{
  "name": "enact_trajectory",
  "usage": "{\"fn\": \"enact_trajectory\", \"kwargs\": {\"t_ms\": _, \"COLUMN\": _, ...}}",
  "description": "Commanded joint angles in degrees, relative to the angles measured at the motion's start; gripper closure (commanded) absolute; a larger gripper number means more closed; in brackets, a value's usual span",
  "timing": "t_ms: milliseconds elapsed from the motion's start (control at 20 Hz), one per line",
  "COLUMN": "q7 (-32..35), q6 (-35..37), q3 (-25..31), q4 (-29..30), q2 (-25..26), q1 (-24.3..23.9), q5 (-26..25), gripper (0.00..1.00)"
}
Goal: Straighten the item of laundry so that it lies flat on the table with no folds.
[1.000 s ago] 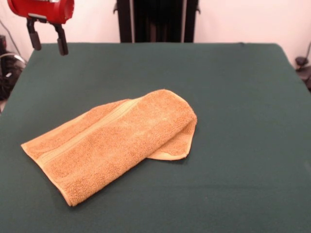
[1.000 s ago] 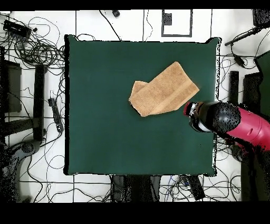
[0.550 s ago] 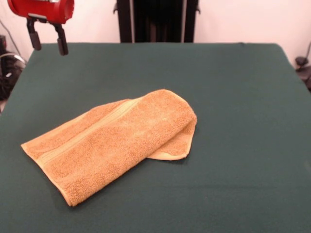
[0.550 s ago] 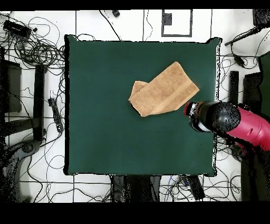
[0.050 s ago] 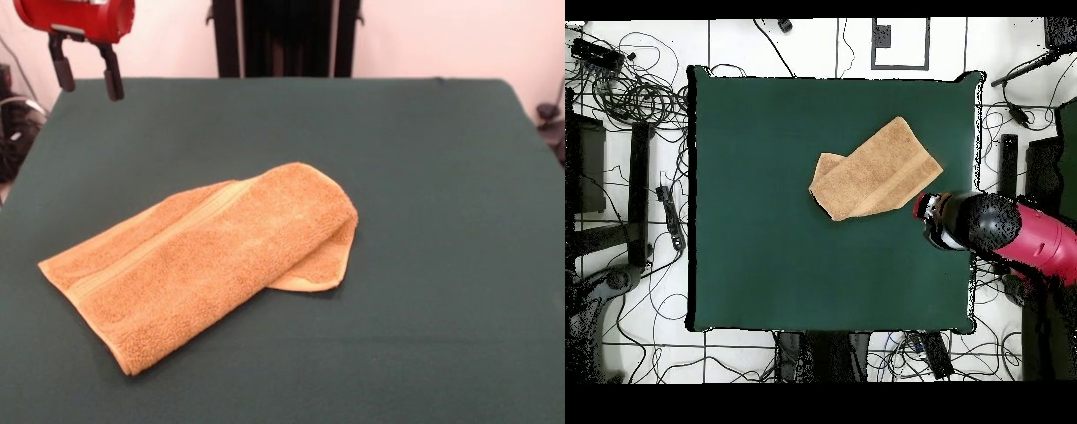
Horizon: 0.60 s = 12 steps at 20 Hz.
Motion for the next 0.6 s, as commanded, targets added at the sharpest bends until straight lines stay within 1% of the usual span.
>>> {"fn": "enact_trajectory", "kwargs": {"t_ms": 50, "q7": -5.12, "q6": 1.3, "q3": 5.92, "q4": 5.99, "q2": 0.79, "q1": 1.73, "q5": -1.58, "gripper": 0.0}}
{"fn": "enact_trajectory", "kwargs": {"t_ms": 600, "q7": -4.56, "q6": 0.84, "q3": 5.59, "q4": 7.86, "q2": -0.33, "q1": 1.47, "q5": -1.3, "gripper": 0.0}}
